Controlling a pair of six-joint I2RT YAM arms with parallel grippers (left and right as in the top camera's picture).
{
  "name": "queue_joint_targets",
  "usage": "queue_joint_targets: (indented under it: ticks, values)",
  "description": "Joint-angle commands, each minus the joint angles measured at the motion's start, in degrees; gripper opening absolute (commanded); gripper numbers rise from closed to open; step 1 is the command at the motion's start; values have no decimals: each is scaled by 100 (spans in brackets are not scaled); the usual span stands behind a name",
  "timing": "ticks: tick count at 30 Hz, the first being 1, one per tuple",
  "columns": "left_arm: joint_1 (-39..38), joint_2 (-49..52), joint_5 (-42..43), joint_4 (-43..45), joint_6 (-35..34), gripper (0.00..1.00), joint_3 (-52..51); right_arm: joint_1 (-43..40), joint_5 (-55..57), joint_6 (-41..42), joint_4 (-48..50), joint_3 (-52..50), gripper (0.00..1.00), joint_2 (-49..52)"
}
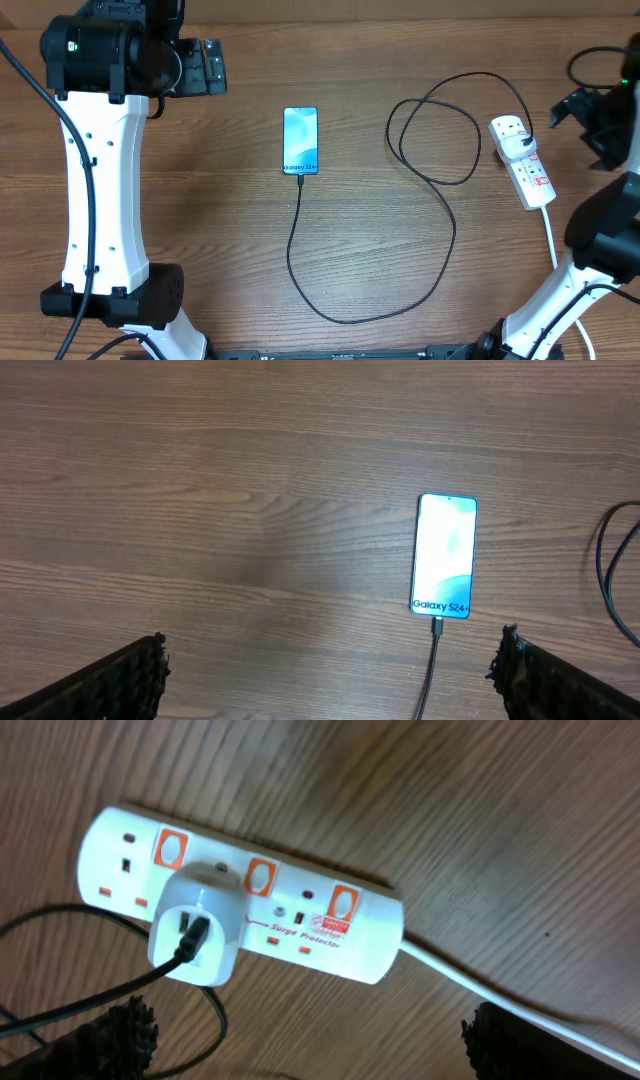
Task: Plug charger to phone and switch on socket
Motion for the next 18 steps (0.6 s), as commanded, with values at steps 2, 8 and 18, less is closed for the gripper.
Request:
queue_joint_targets:
  ticks: [2, 8, 18]
  values:
    - [-39, -66, -70, 28, -74, 100, 42, -175, -461, -514, 568, -608, 100, -2]
    - [-39, -66, -70, 28, -74, 100, 42, -444, -916, -1187, 1576, -1434, 100, 0]
    - [-39, -66, -70, 28, -74, 100, 42, -691, -505, -1237, 1998, -1585, 100, 37]
